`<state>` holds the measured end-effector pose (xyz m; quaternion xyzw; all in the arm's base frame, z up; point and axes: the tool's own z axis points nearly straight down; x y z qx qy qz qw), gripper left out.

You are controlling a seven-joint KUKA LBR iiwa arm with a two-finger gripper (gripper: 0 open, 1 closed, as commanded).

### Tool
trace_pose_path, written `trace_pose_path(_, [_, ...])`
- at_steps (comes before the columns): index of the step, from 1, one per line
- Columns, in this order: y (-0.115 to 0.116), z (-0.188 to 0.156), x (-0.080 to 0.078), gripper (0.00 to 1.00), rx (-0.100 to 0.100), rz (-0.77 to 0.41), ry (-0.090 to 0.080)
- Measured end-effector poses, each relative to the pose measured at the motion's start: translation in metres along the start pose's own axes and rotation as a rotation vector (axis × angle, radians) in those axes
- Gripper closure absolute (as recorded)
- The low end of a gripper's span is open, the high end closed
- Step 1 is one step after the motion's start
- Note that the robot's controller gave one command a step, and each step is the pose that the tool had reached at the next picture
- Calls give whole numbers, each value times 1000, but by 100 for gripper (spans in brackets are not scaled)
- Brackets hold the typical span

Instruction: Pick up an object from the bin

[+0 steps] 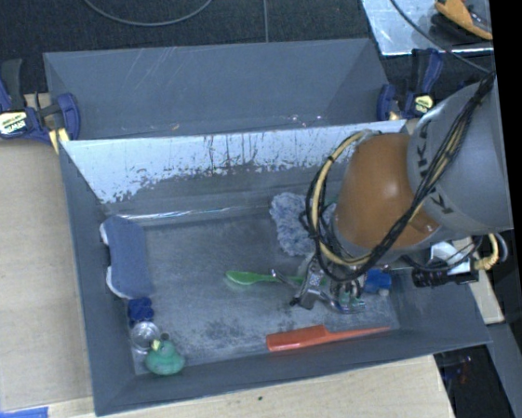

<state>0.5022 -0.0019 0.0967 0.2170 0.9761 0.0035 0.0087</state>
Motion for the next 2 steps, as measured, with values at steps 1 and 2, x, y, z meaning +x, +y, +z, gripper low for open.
trace_pose_path(1, [-2,-39,-18,100,-2,21,-5])
trace_pose_path(2, [-3,-39,-6,100,2,1,5])
